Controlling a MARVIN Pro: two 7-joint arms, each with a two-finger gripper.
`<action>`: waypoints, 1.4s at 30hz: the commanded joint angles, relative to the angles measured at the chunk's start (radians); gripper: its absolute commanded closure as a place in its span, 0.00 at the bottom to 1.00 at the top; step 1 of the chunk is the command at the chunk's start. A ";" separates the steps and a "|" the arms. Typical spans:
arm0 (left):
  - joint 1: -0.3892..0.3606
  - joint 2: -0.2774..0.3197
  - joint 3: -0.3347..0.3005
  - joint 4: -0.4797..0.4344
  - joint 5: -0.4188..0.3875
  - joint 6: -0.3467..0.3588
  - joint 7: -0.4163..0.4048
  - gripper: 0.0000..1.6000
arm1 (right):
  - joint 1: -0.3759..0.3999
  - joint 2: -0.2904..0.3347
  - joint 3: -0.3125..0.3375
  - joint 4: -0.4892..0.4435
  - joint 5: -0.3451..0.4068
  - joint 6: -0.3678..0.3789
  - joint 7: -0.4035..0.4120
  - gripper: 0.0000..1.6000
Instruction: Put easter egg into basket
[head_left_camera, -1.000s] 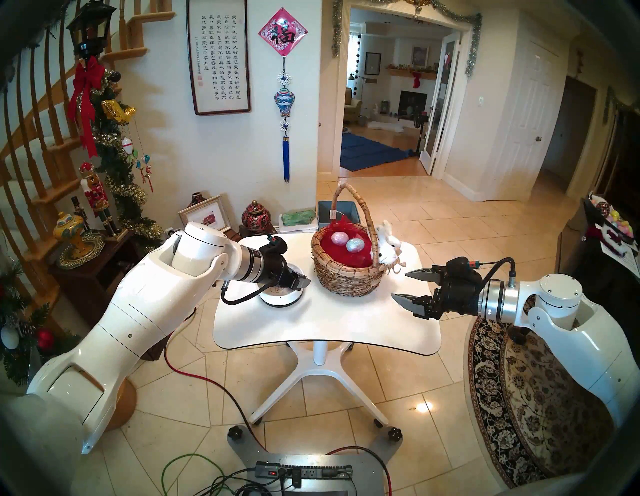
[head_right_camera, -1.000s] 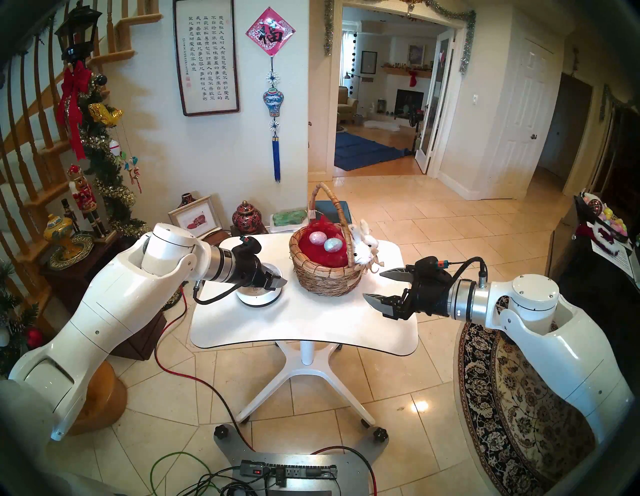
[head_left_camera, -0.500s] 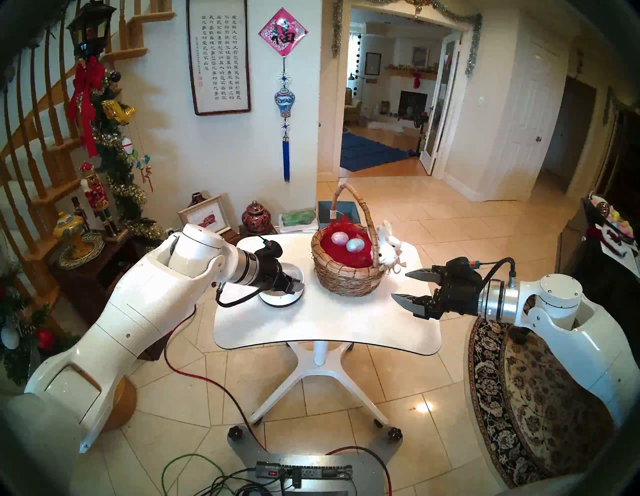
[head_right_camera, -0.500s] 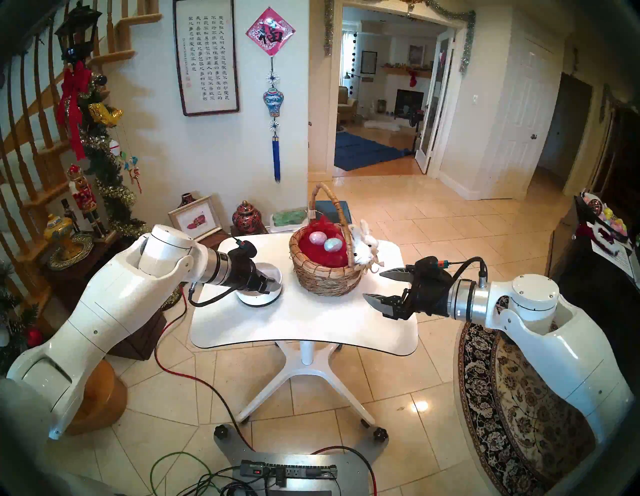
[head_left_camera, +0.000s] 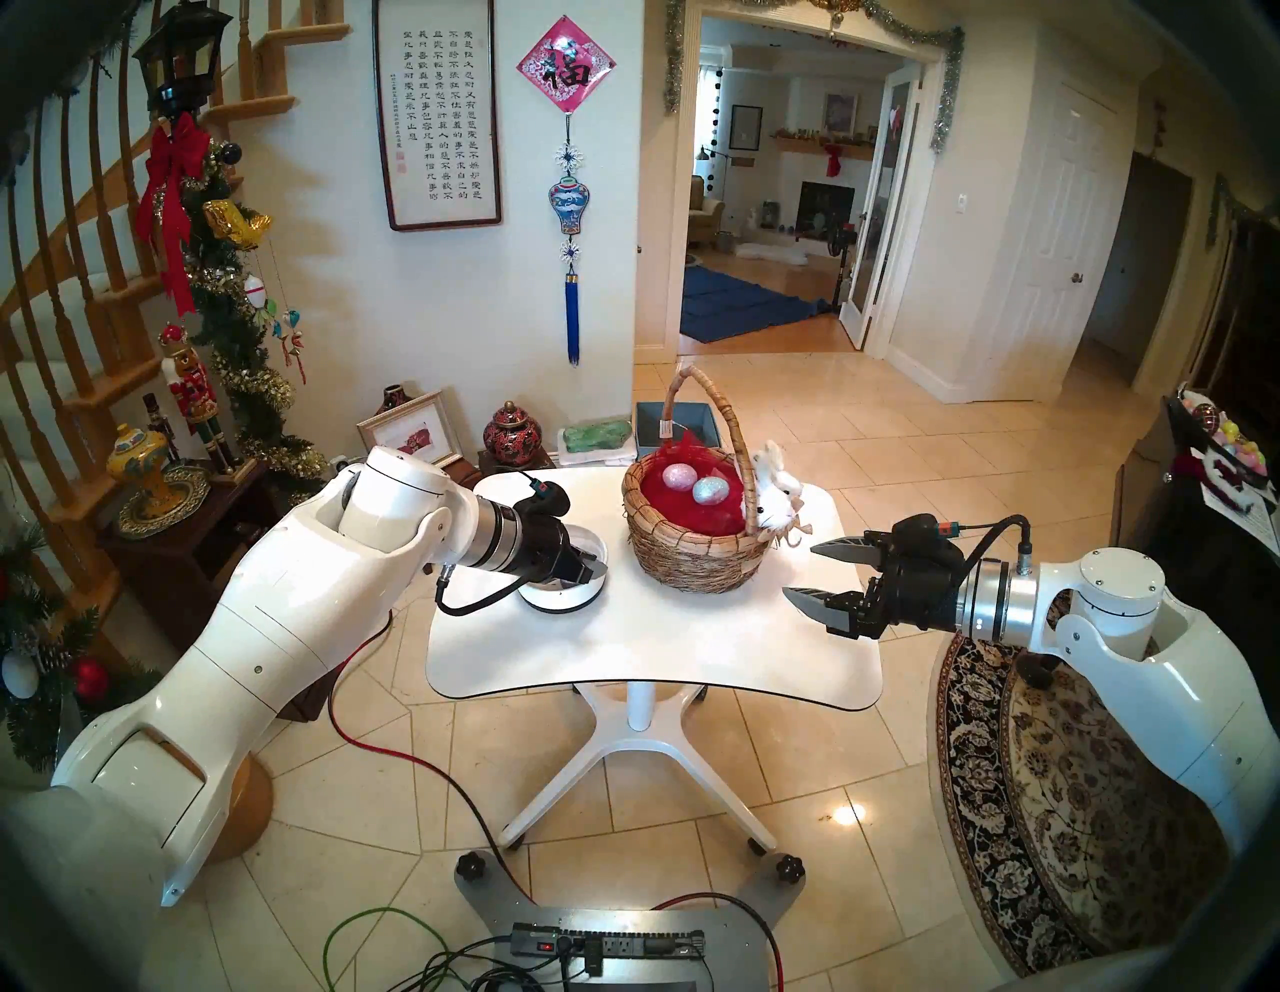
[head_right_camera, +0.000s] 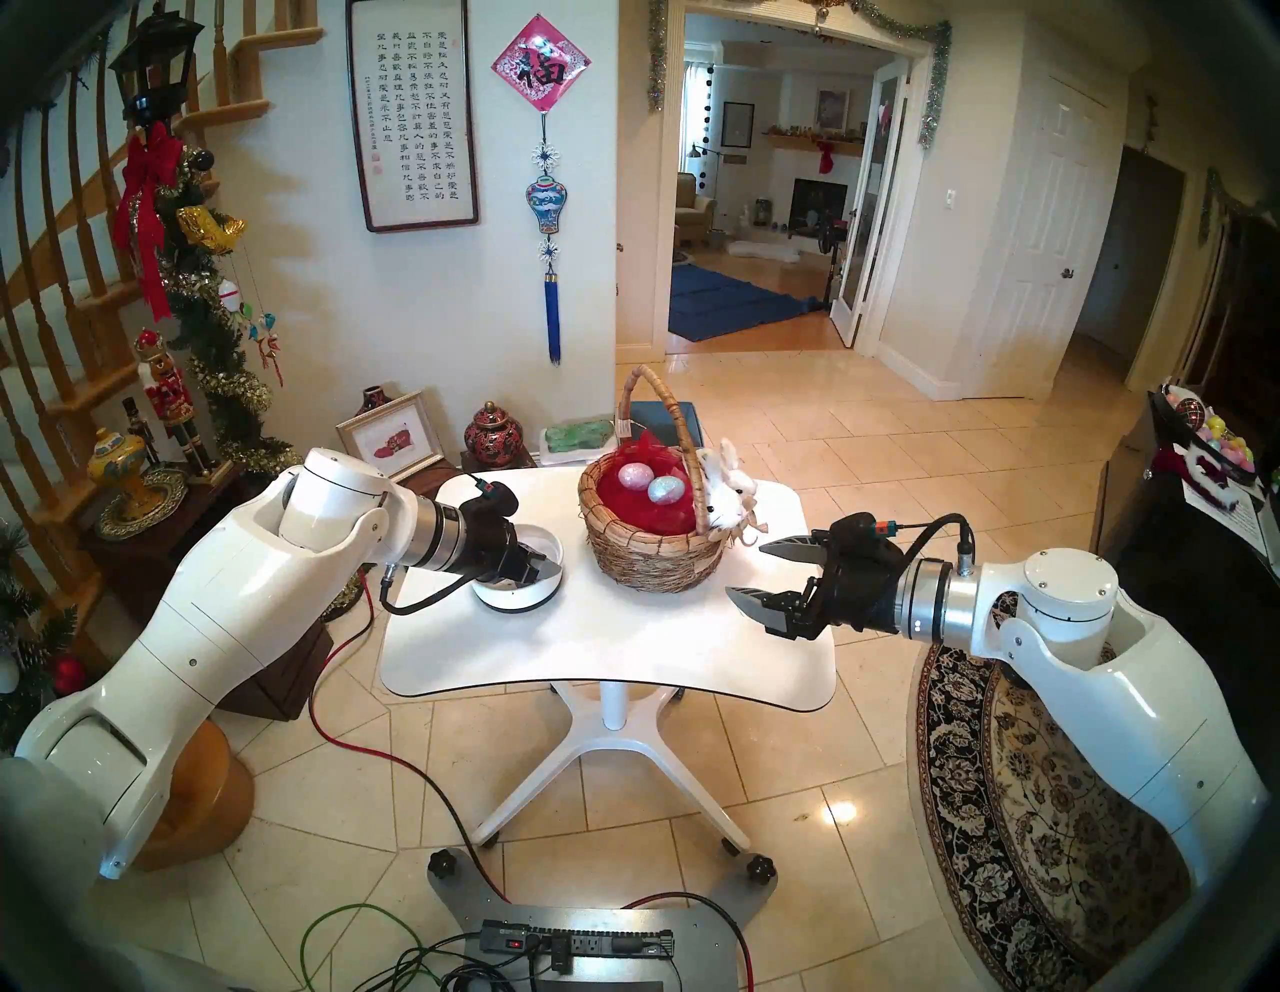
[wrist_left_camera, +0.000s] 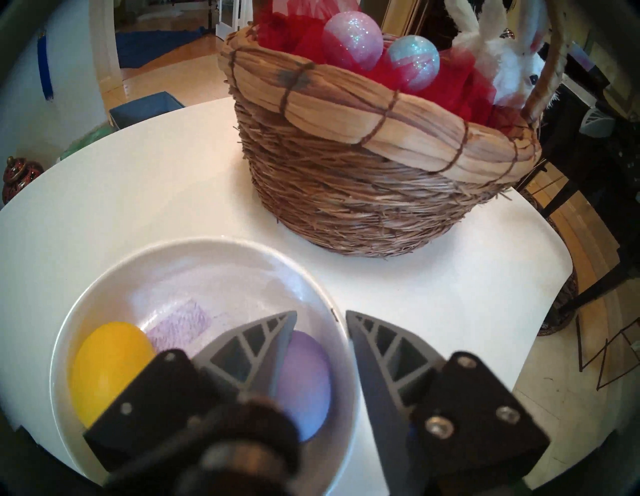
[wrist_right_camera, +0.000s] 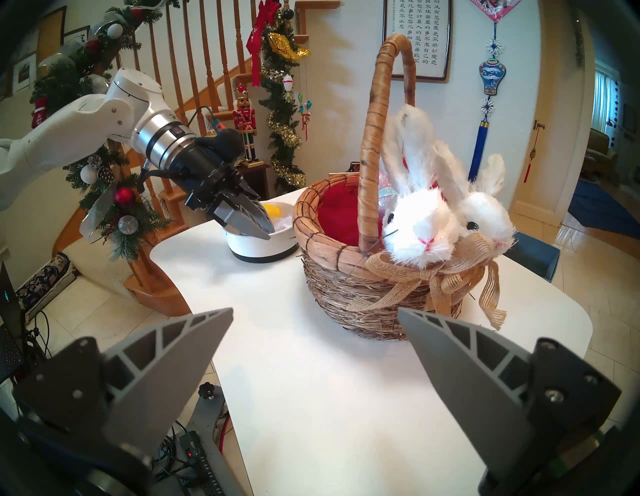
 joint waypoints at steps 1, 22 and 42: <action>-0.023 0.009 -0.009 0.000 0.004 -0.001 -0.003 0.35 | 0.001 0.002 0.009 -0.001 0.001 -0.003 -0.001 0.00; -0.020 0.018 -0.018 -0.005 0.000 -0.011 0.015 0.30 | 0.001 0.002 0.009 -0.001 0.002 -0.003 -0.001 0.00; -0.030 0.024 -0.001 0.021 -0.011 0.013 0.000 0.15 | 0.001 0.002 0.009 -0.001 0.002 -0.003 -0.001 0.00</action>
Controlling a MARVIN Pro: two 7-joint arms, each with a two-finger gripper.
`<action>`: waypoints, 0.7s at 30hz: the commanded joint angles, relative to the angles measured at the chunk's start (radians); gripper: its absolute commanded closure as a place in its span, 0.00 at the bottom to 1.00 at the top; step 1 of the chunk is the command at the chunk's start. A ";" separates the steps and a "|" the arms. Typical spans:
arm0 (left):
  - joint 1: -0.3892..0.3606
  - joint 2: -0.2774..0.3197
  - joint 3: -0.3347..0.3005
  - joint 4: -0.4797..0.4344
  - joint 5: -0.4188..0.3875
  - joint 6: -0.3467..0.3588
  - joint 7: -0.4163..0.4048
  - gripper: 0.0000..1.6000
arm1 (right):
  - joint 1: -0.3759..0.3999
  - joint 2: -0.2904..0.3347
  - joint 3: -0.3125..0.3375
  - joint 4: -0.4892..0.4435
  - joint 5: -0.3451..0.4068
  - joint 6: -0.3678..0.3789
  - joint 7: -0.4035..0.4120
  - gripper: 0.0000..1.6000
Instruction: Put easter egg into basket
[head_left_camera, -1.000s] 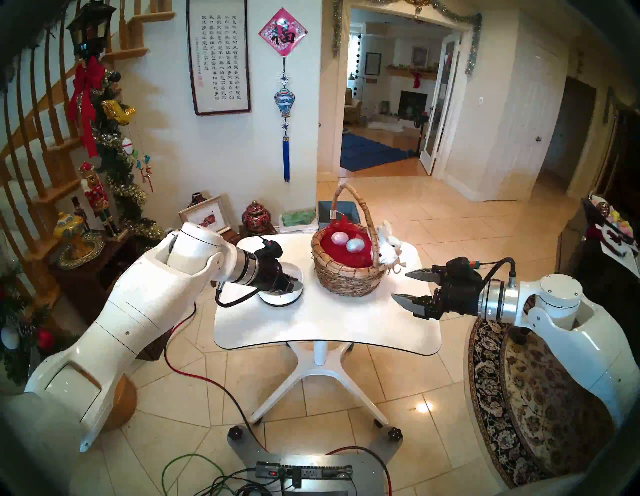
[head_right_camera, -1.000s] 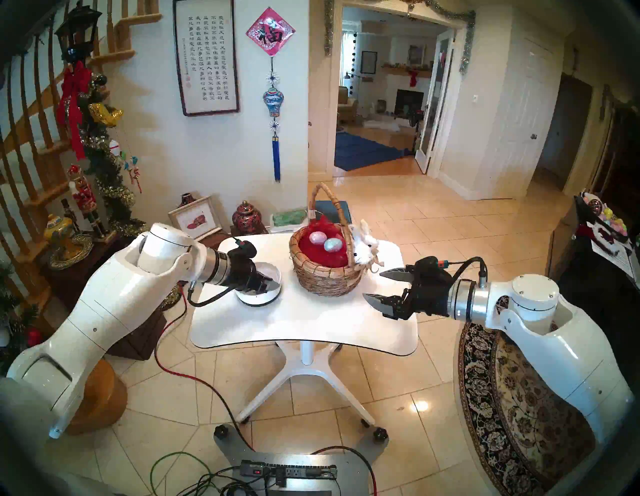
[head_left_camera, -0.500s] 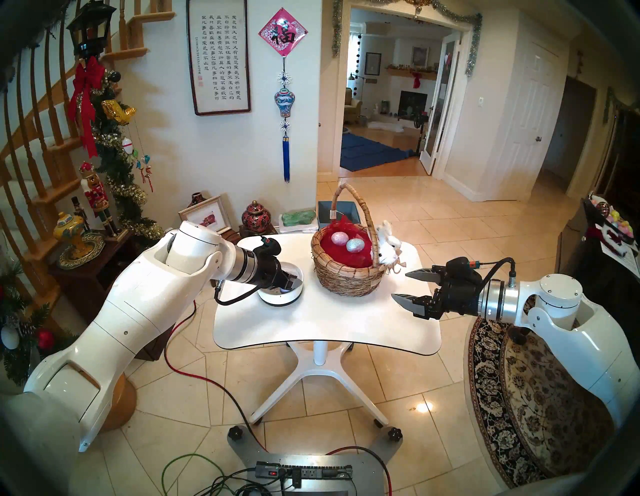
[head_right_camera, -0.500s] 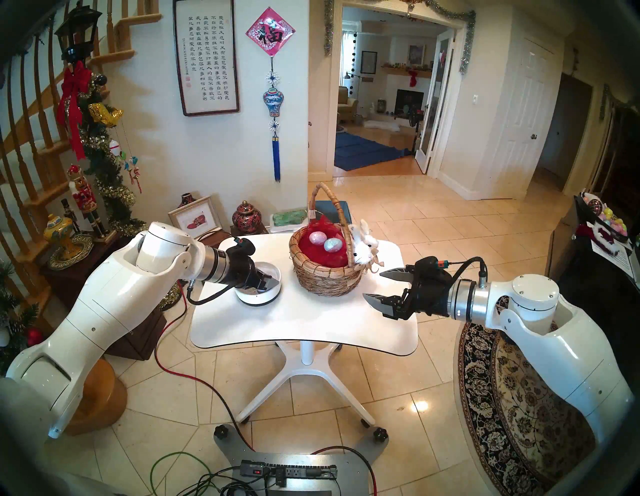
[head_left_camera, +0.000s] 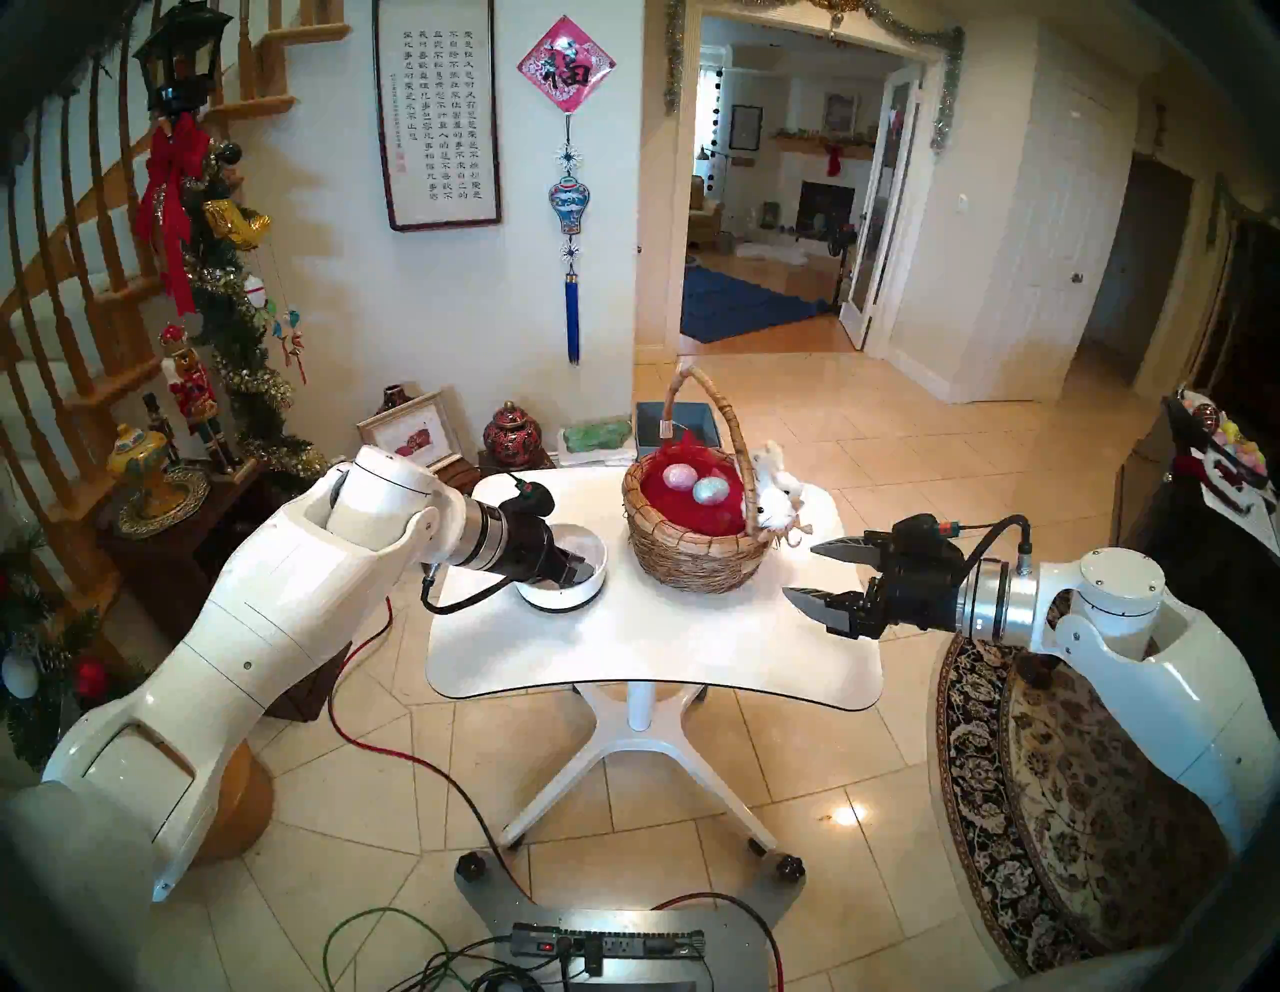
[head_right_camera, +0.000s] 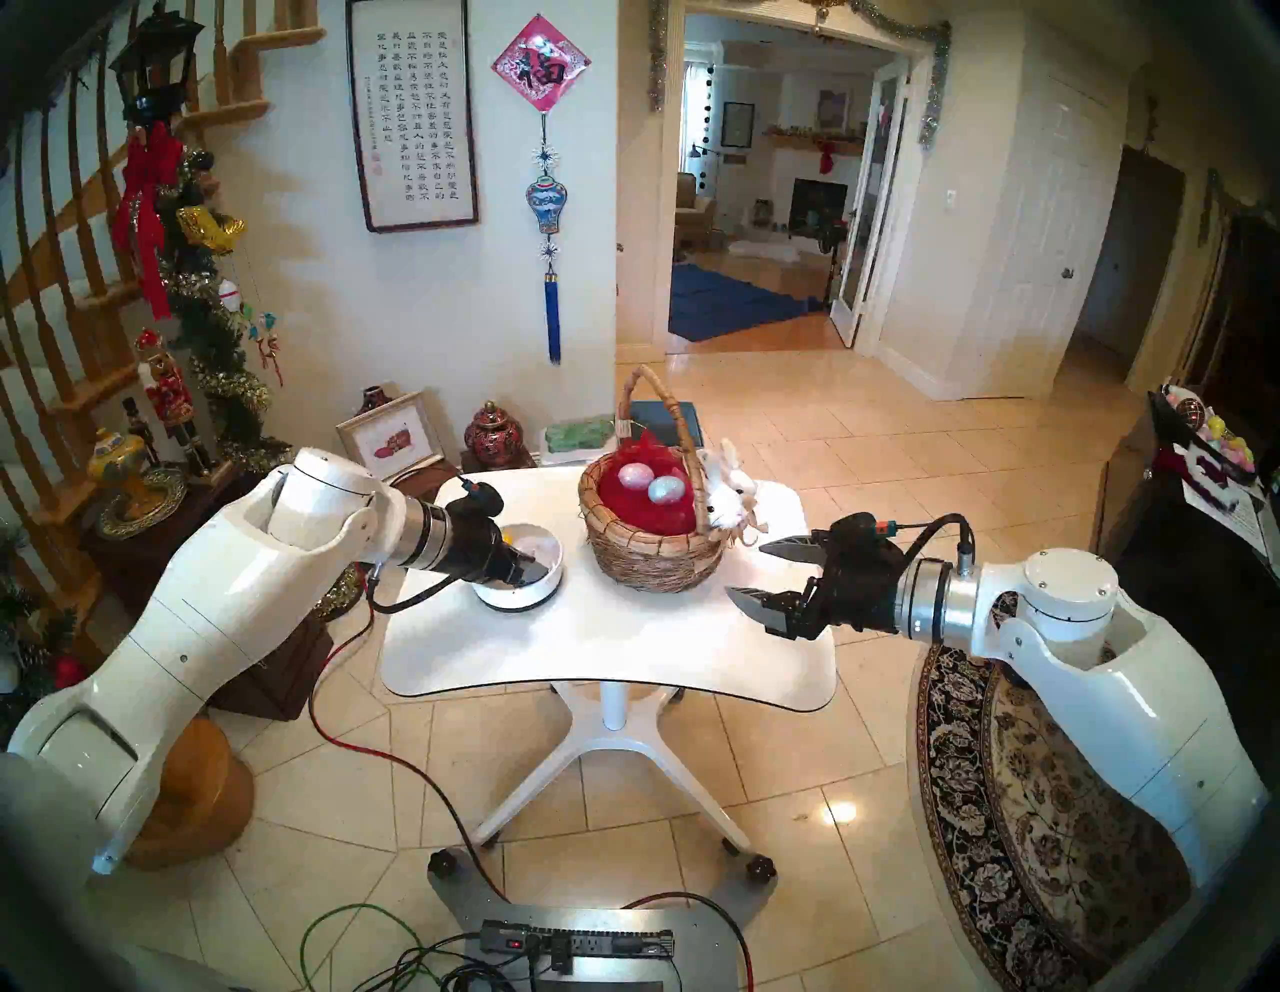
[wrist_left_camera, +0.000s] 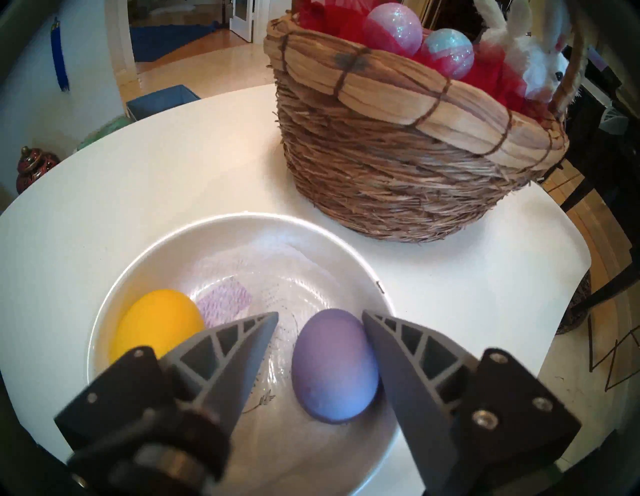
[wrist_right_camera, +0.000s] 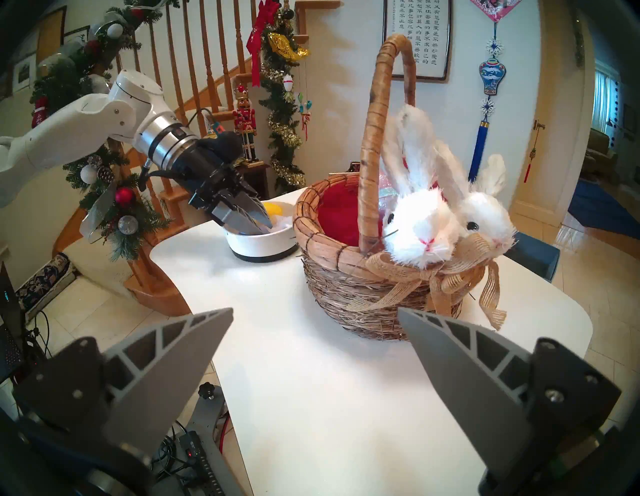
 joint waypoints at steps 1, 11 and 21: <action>-0.024 -0.007 -0.006 0.002 -0.013 0.021 -0.015 0.14 | 0.001 0.002 0.009 -0.001 0.002 -0.003 -0.001 0.00; -0.031 -0.006 -0.007 0.005 -0.016 0.033 -0.027 0.40 | 0.001 0.002 0.009 -0.001 0.002 -0.003 -0.001 0.00; -0.030 -0.008 -0.011 0.006 -0.013 0.037 -0.027 0.61 | 0.001 0.002 0.009 -0.001 0.002 -0.003 -0.001 0.00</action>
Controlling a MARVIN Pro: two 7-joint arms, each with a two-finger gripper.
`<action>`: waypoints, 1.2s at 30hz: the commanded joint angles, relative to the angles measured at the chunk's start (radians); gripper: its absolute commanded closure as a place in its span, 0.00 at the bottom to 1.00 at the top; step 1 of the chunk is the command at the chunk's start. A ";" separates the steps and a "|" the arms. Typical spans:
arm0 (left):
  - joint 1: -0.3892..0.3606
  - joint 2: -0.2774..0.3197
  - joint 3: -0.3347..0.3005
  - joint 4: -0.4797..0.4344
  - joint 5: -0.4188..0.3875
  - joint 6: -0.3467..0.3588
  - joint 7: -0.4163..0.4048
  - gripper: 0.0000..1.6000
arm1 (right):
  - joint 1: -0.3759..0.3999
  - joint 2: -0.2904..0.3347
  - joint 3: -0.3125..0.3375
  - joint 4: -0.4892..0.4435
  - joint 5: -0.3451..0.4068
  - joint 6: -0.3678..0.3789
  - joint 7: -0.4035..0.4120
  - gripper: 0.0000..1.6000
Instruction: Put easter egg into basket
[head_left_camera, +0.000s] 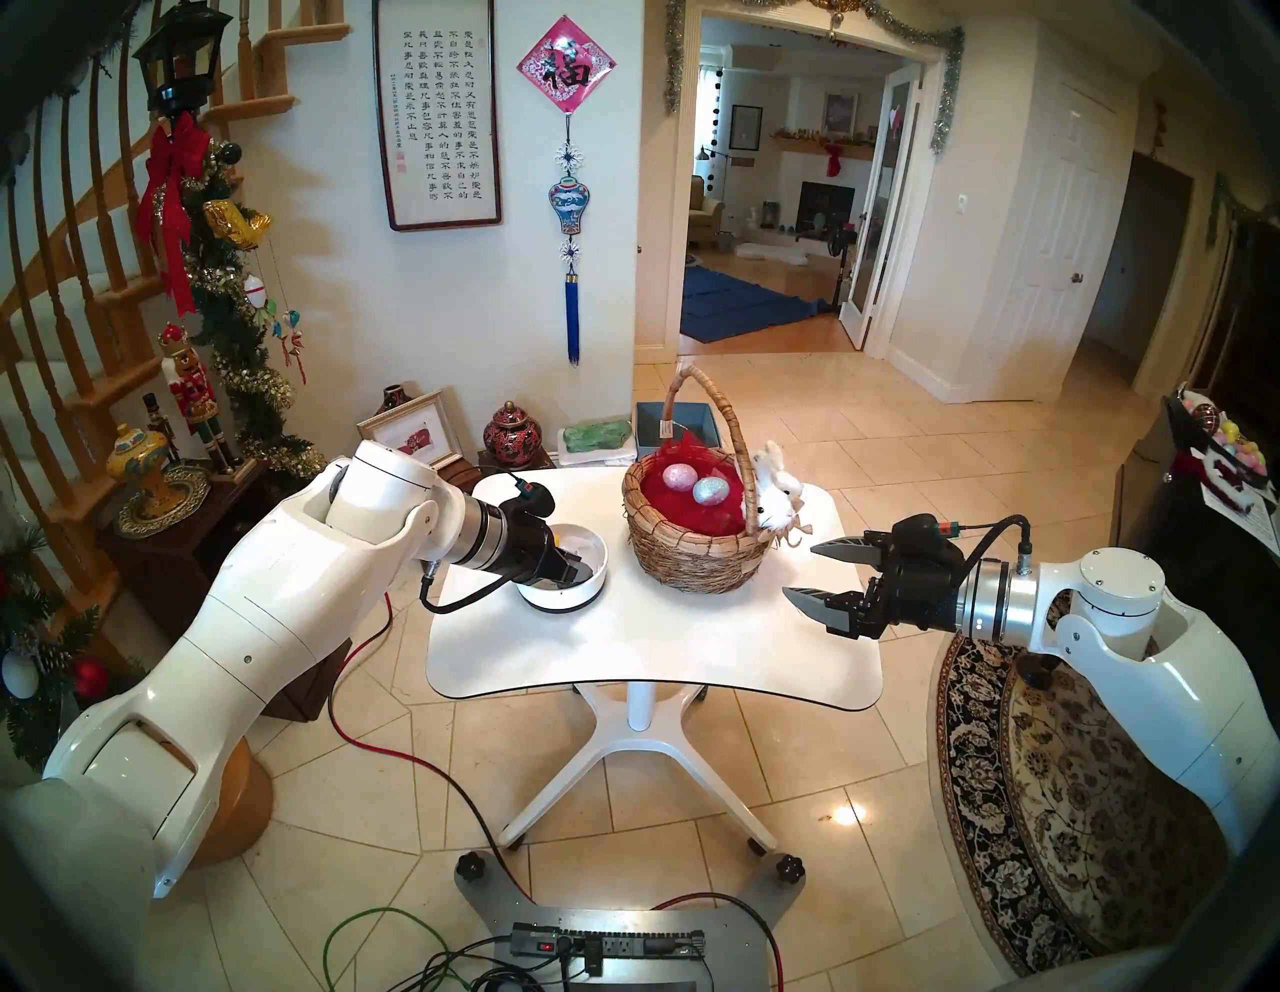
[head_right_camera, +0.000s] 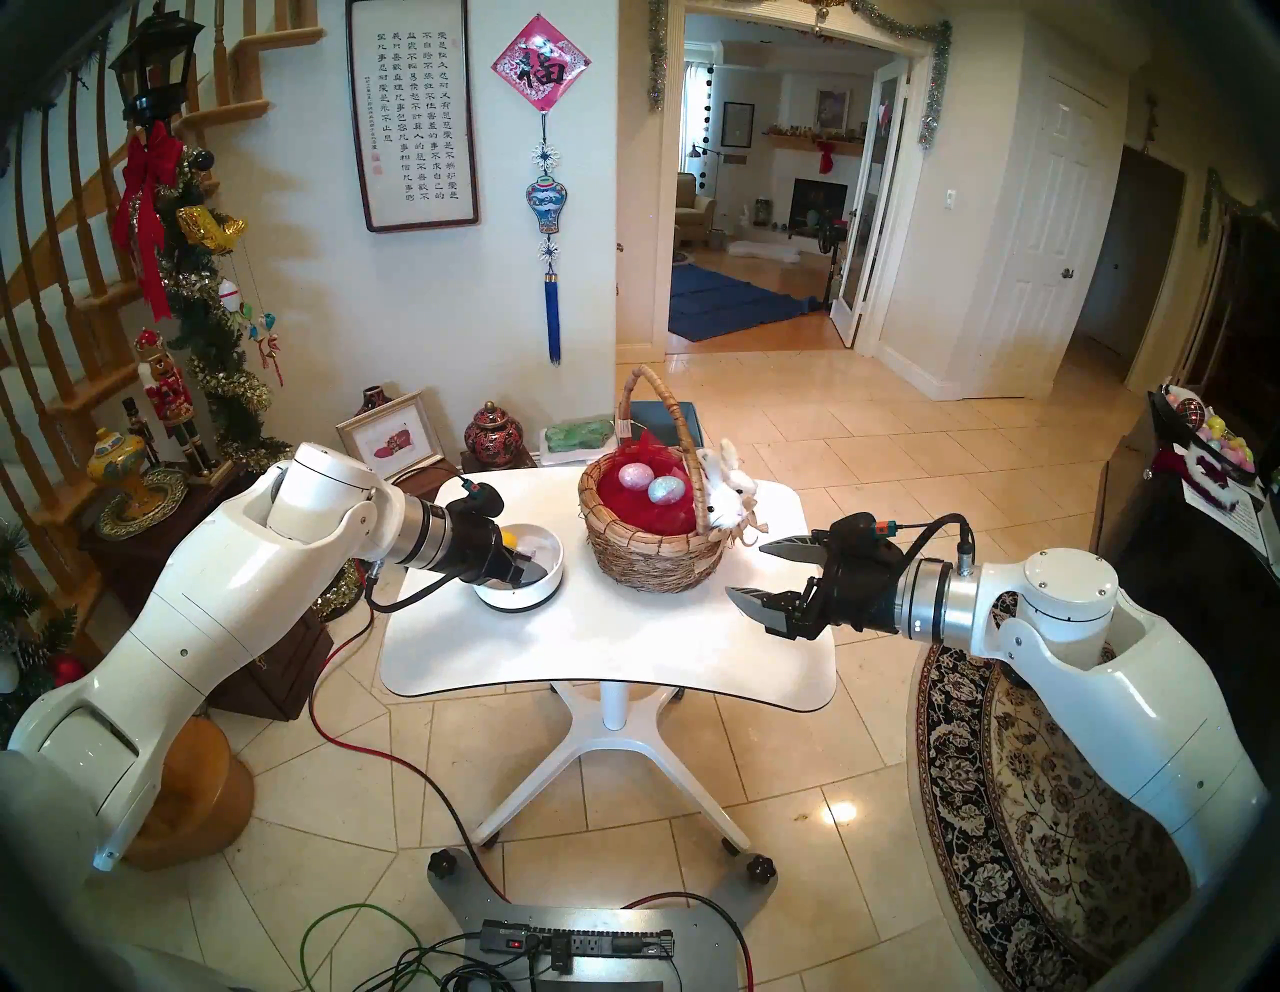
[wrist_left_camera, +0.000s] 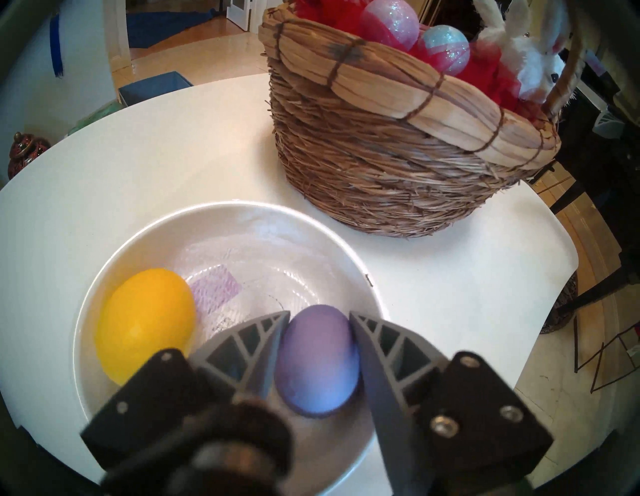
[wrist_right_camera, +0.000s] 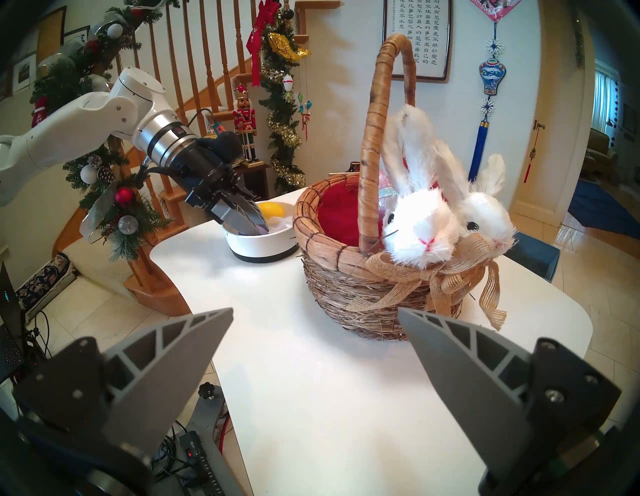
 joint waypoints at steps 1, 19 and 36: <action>-0.019 -0.003 -0.012 0.000 -0.001 -0.008 0.001 0.61 | 0.001 0.002 0.009 -0.001 0.001 -0.003 -0.001 0.00; -0.018 0.005 -0.085 -0.050 -0.037 0.003 0.000 0.56 | 0.002 0.002 0.008 -0.001 0.001 -0.002 -0.001 0.00; -0.020 -0.009 -0.138 -0.103 -0.066 0.010 0.012 0.55 | 0.002 0.002 0.008 -0.001 0.001 -0.003 -0.001 0.00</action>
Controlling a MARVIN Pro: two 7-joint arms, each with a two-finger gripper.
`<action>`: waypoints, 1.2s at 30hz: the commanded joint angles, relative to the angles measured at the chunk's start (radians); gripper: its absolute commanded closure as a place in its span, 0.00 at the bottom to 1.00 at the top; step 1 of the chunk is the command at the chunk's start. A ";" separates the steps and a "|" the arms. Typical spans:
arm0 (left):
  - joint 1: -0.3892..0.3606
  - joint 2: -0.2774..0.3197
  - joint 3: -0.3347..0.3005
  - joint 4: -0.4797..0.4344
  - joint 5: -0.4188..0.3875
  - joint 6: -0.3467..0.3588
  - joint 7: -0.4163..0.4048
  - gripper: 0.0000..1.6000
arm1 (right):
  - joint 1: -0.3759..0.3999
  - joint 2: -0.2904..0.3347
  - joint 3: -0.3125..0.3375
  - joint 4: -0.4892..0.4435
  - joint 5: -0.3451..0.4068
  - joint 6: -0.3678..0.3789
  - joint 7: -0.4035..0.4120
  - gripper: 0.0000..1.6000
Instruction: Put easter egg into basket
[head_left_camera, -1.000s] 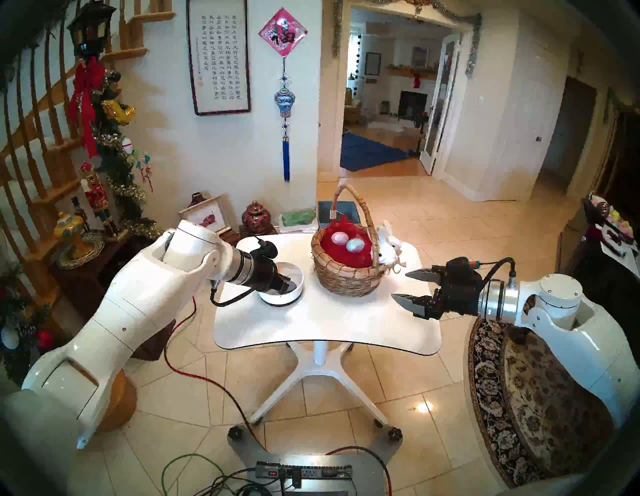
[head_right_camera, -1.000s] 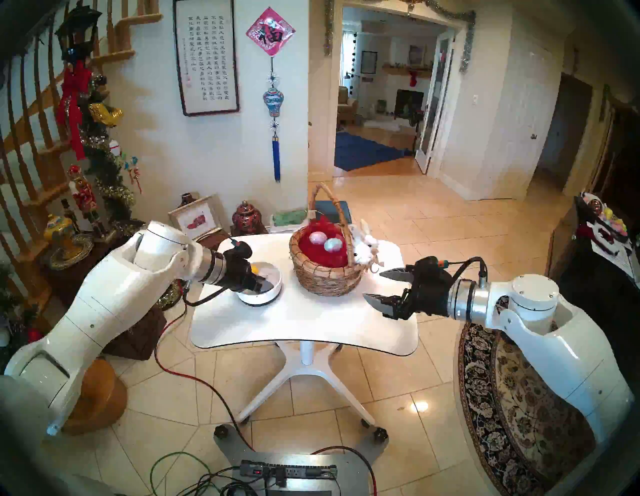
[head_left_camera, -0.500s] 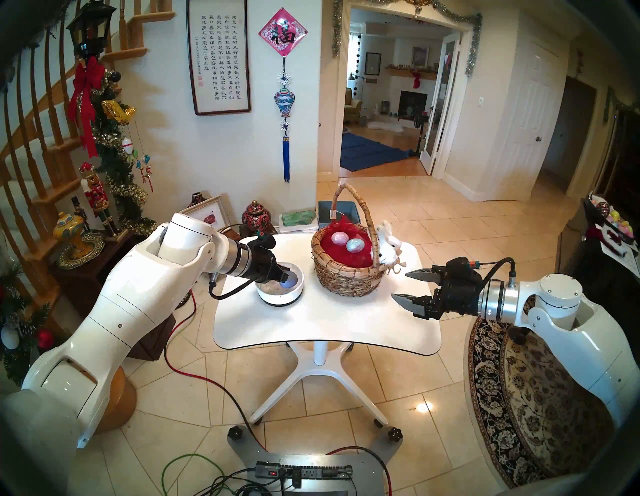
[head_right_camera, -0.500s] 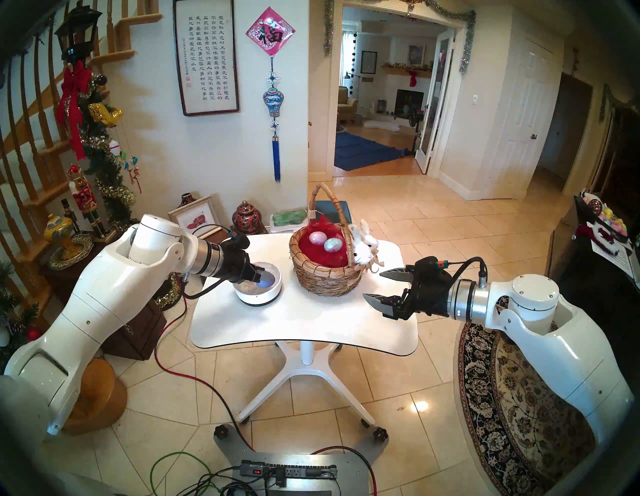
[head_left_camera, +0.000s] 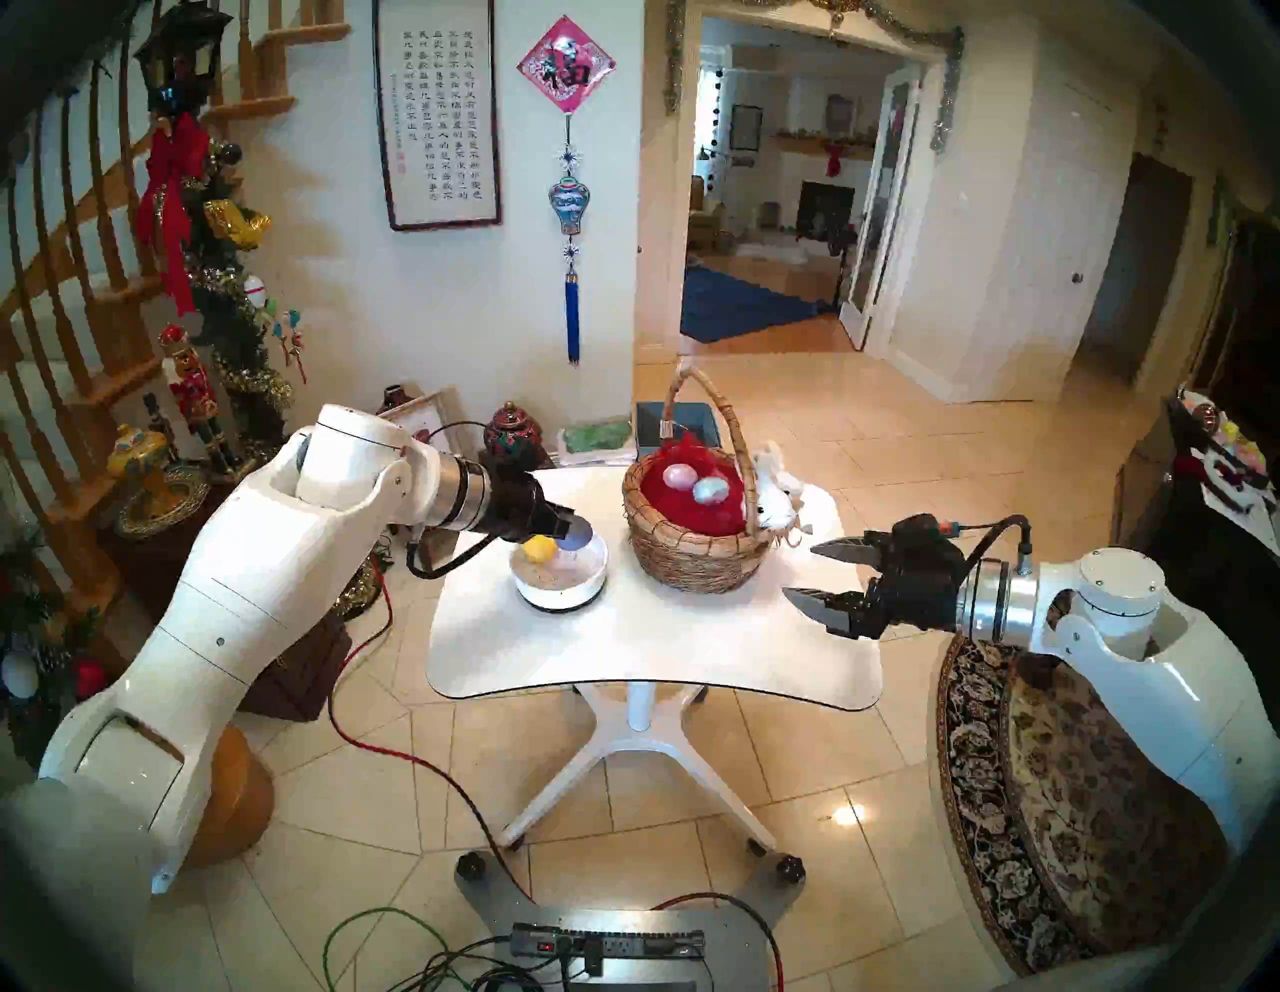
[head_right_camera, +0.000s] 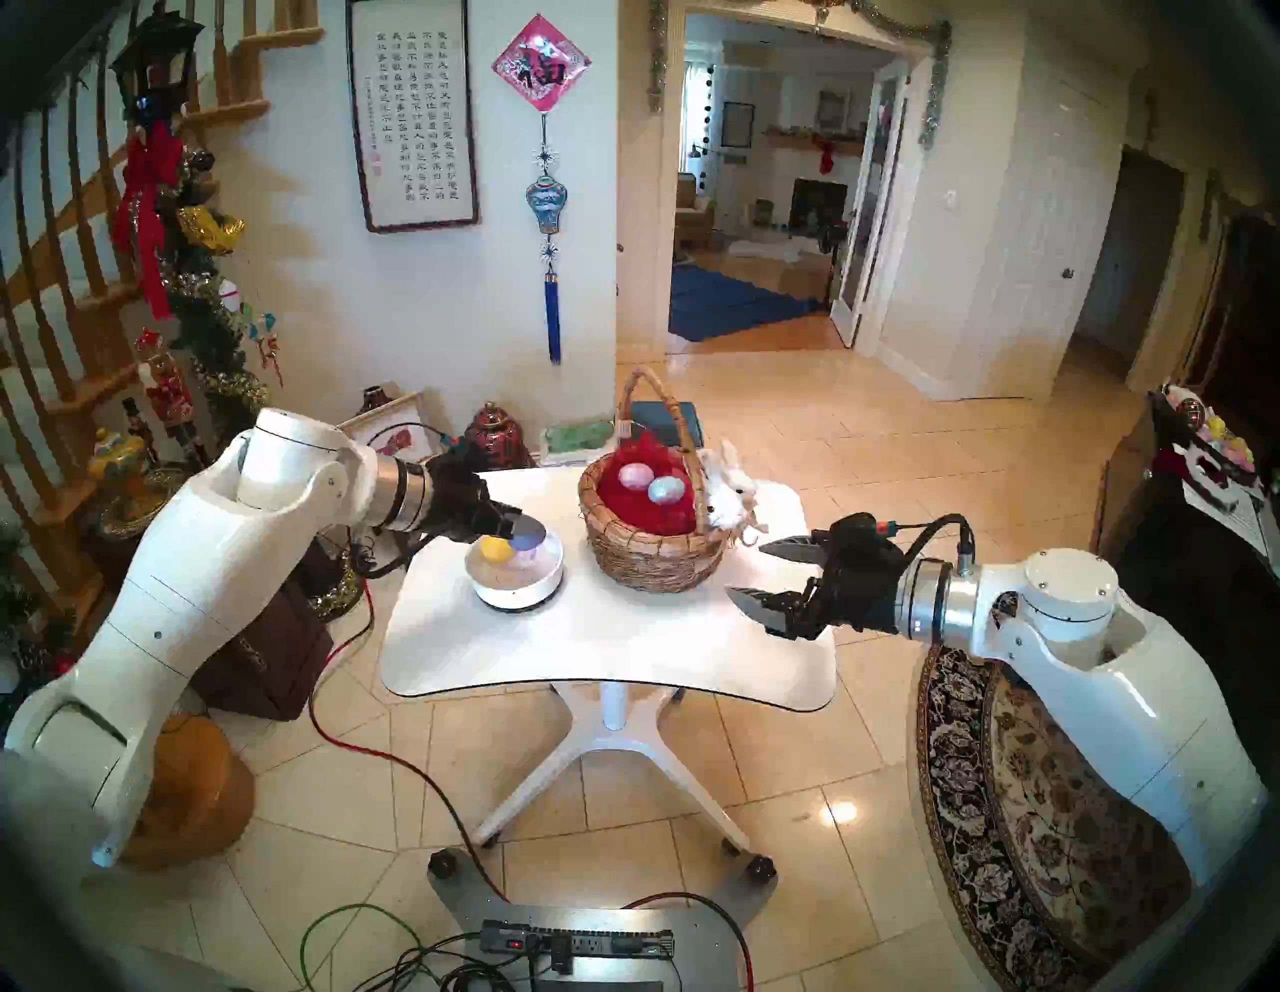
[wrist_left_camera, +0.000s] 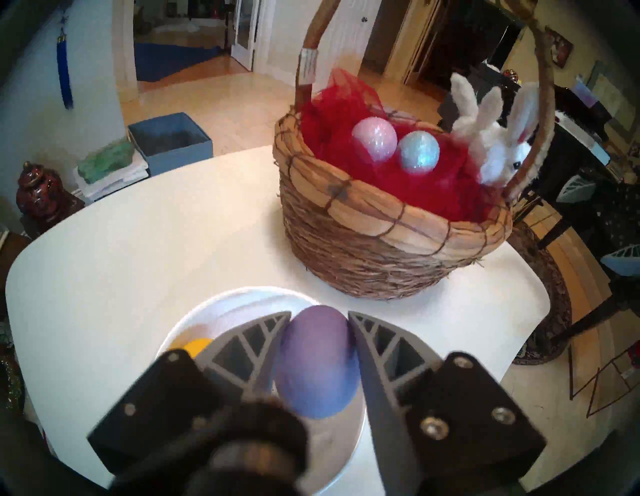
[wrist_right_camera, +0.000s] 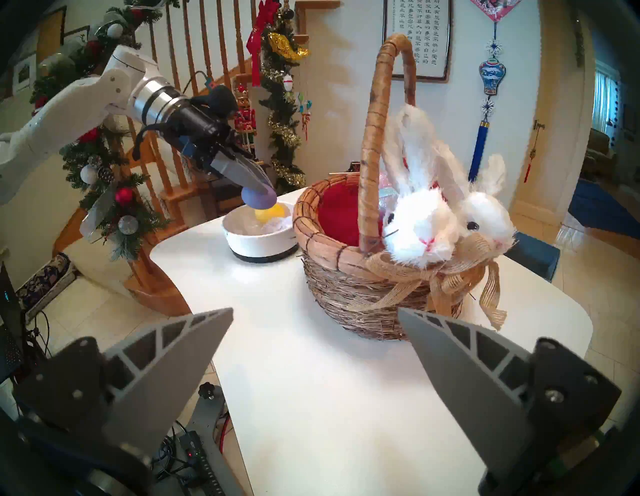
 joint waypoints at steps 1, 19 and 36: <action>-0.026 -0.024 -0.019 -0.029 -0.007 -0.002 0.012 0.55 | 0.002 0.002 0.009 -0.001 0.001 -0.002 -0.001 0.00; -0.202 -0.161 0.027 0.025 0.007 -0.003 0.042 0.55 | 0.003 0.002 0.007 -0.001 0.001 -0.002 -0.001 0.00; -0.329 -0.338 0.168 0.177 0.059 -0.047 0.073 0.53 | 0.003 0.002 0.007 -0.001 0.001 -0.002 -0.001 0.00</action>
